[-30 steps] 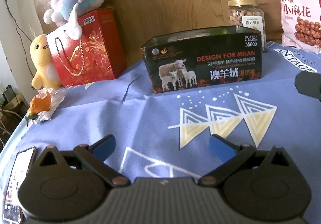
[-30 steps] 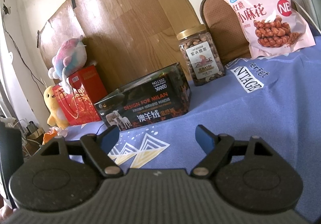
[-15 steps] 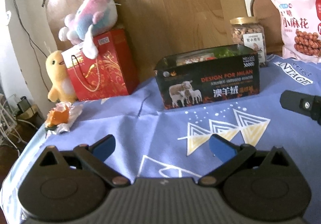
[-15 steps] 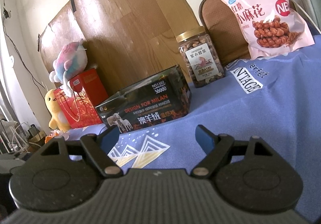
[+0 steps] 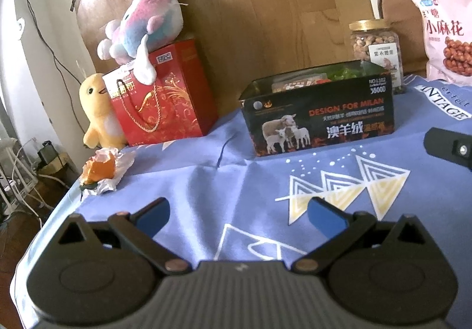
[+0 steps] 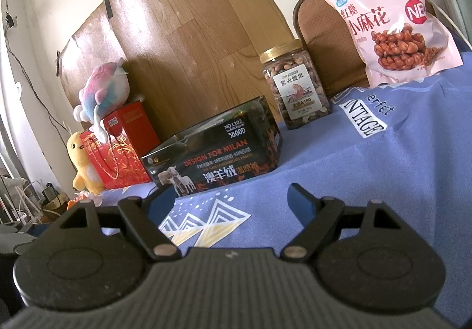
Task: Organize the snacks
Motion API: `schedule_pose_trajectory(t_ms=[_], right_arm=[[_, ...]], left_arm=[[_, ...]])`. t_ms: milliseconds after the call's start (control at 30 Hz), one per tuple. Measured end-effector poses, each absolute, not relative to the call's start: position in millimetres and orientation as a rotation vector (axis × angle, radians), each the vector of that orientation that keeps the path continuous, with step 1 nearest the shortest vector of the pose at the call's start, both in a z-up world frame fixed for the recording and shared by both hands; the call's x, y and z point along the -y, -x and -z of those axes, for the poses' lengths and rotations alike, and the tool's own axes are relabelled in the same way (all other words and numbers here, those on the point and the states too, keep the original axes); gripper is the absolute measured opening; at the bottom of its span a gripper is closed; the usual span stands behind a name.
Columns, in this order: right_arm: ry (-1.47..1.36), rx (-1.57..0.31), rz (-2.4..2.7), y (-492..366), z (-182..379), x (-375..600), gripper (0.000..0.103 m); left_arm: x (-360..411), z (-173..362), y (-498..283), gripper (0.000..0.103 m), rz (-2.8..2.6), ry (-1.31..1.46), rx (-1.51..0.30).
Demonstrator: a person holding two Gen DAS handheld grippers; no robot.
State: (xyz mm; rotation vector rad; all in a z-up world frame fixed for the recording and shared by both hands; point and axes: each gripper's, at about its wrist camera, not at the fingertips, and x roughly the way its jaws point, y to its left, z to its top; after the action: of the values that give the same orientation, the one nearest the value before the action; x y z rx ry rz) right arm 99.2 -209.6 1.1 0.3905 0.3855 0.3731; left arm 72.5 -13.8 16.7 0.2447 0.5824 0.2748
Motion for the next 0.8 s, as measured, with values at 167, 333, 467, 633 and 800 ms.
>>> schedule_pose_trajectory(t_ms=[167,333,467,633,800], right_arm=[[-0.391,-0.385,-0.373,-99.4,-1.1,209.6,0.085],[-0.391,-0.385,-0.374,-99.4,-1.2,209.7,0.085],[-0.392,-0.385,-0.374,-99.4,-1.3,209.6,0.085],[-0.391,-0.385,-0.373,-99.0,-1.4,209.6,0.085],[-0.391,-0.385,-0.374,-98.9,-1.4,209.4,0.086]], left_arm=[[17.7,-16.6,-70.9,0.103,-0.286,-0.28,-0.564],[18.8,-15.5,-71.0,0.103,-0.3,-0.297,-0.569],[18.7,-13.4,-72.8,0.103,-0.305,-0.3,-0.584],[19.2,-9.1,-75.6,0.103,-0.295,-0.303,-0.616],[20.5,-4.1,-78.1,0.103,-0.272,-0.295,-0.66]])
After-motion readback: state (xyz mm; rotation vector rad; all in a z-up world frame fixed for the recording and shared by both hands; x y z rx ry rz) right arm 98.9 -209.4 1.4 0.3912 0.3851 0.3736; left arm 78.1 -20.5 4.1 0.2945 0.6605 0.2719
